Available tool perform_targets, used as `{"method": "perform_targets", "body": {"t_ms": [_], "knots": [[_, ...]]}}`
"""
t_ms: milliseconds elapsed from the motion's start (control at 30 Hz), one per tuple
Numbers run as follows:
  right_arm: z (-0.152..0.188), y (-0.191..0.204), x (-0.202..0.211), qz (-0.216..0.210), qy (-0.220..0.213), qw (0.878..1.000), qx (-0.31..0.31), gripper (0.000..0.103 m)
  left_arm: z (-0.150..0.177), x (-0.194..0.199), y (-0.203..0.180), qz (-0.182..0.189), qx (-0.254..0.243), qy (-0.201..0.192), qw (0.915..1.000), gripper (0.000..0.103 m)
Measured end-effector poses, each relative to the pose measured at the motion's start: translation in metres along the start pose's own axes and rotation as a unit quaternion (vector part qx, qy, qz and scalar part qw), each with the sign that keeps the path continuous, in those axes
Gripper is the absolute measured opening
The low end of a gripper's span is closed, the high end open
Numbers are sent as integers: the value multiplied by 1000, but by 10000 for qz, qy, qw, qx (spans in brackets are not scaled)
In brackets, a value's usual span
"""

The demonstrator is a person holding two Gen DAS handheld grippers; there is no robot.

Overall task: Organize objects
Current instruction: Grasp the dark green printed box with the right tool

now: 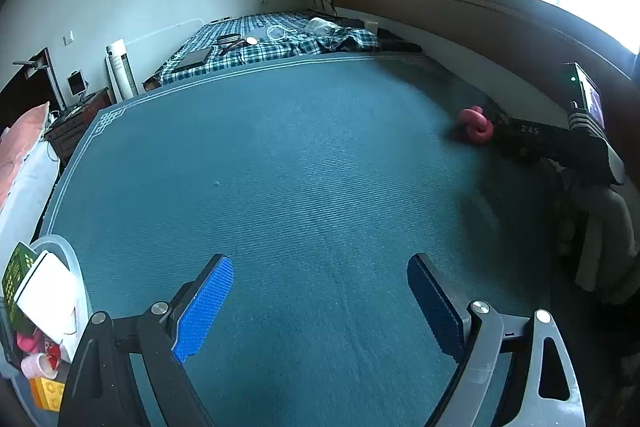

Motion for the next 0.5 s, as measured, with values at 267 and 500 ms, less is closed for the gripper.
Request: {"method": "perform_targets", "body": {"t_ms": [267, 500], "knots": [[-1, 14, 0, -236, -97, 9992, 324, 67, -3, -9, -5, 24, -10, 27, 10000, 92], [8, 45, 13, -722, -317, 9918, 1008, 67, -12, -22, -8, 21, 2, 40, 10000, 92]]}}
Point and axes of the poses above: each gripper's, at about its wrist camera, not at the fingertips, and x roughly against the way its jaws point, y to its left, z to its underside, the point moved 6 cm from there along -x, roughly the way its jaws point, and after that the axes turned 10 degrees about z, right-handed, at the moved point
